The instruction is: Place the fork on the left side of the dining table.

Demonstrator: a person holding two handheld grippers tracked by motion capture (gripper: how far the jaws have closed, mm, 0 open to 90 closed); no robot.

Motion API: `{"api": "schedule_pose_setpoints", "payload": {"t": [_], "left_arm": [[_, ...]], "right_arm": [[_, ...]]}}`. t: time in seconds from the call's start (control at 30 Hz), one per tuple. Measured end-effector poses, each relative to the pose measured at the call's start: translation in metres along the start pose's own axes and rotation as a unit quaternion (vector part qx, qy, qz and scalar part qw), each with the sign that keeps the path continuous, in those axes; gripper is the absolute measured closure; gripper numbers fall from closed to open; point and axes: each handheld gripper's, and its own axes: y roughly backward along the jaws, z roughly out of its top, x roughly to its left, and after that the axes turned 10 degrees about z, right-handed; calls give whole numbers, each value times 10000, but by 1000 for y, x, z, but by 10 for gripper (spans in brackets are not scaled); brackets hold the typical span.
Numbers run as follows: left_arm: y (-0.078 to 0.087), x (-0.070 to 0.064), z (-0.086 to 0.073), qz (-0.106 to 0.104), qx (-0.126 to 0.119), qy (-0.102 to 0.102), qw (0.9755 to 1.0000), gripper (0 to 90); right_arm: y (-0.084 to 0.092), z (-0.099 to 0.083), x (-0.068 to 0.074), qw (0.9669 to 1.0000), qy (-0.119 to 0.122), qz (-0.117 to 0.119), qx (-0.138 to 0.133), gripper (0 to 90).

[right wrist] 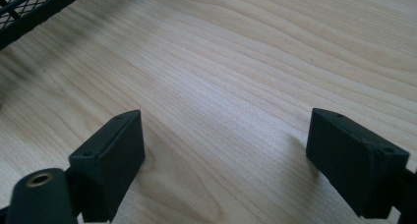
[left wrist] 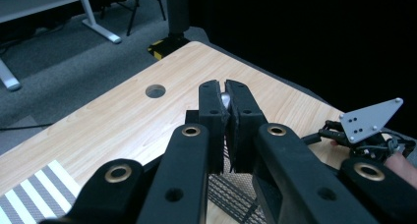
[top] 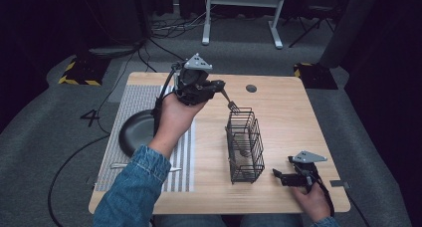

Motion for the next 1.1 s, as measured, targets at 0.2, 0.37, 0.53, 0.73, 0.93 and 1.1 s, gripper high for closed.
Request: {"api": "schedule_pose_setpoints", "payload": {"t": [0.2,0.37,0.53,0.73,0.93,1.1], "left_arm": [[5,14,1,89,-61,98,9999,865],[10,33,-1,225,-109,226,9994,865],[16,60,-6,405,-153,455,9980,865],[20,89,-14,567,-215,717,9956,865],[25,116,-22,743,-229,961,9923,865],[28,132,-27,945,-212,1097,9892,865]], "right_arm": [[0,0,0,10000,11,0,5,147],[0,0,0,10000,10,0,6,147],[0,0,0,10000,10,1,5,147],[0,0,0,10000,3,-15,5,148],[0,0,0,10000,-1,-18,6,148],[0,0,0,10000,-1,-18,6,148]]}}
